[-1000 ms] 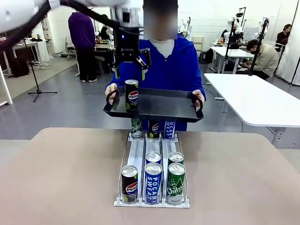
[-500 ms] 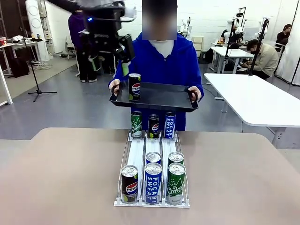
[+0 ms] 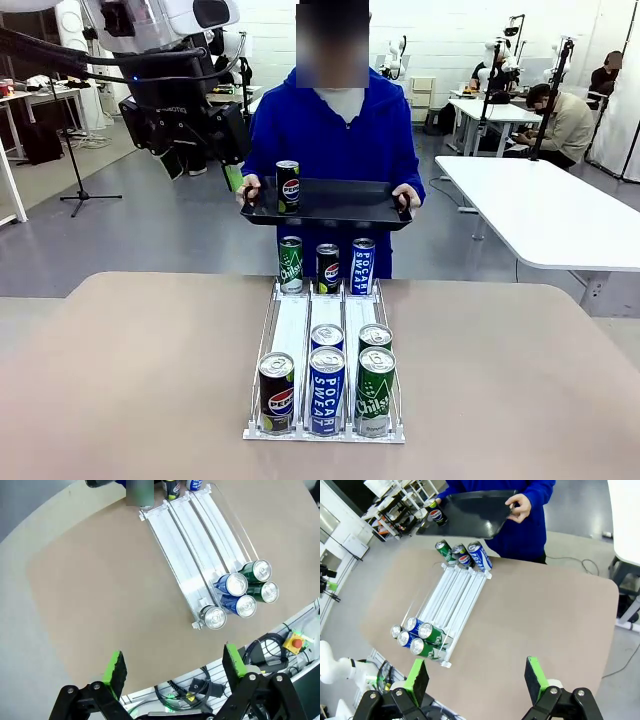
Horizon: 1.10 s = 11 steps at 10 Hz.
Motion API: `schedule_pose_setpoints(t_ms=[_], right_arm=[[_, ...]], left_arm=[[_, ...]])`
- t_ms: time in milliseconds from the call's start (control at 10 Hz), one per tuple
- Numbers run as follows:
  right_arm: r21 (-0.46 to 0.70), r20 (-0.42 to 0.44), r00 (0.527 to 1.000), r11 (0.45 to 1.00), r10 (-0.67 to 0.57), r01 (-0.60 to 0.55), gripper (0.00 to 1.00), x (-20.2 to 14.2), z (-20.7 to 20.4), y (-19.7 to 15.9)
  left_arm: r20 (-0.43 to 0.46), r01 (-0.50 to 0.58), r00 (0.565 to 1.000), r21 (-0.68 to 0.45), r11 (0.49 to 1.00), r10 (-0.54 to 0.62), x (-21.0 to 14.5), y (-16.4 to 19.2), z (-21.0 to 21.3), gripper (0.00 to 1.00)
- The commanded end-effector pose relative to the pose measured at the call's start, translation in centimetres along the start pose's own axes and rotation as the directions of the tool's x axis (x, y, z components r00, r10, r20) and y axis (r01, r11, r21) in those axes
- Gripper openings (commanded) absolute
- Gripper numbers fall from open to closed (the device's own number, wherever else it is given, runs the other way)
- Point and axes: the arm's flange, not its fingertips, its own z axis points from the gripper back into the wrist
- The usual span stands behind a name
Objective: Retrieve and hand over the desired beverage to the person.
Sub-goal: Place the picked can on the Handle tray extended by the person, then pick up another can of the same type that the person held from the Automatic Can Dispenser.
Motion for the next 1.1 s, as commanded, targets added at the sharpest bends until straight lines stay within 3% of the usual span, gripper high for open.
schedule_pose_setpoints(t_ms=[0, 1000], right_arm=[[0.035, 0.010, 1.000, 0.999, 0.009, -0.009, 1.00, 0.15, -0.12, -0.12], [0.035, 0.010, 1.000, 0.999, 0.009, -0.009, 1.00, 0.15, -0.12, -0.12]], left_arm=[[0.000, 0.007, 1.000, 0.003, 1.000, -0.007, 0.24, -0.21, 0.33, 1.00], [0.000, 0.007, 1.000, 0.003, 1.000, -0.007, 0.24, -0.21, 0.33, 1.00]])
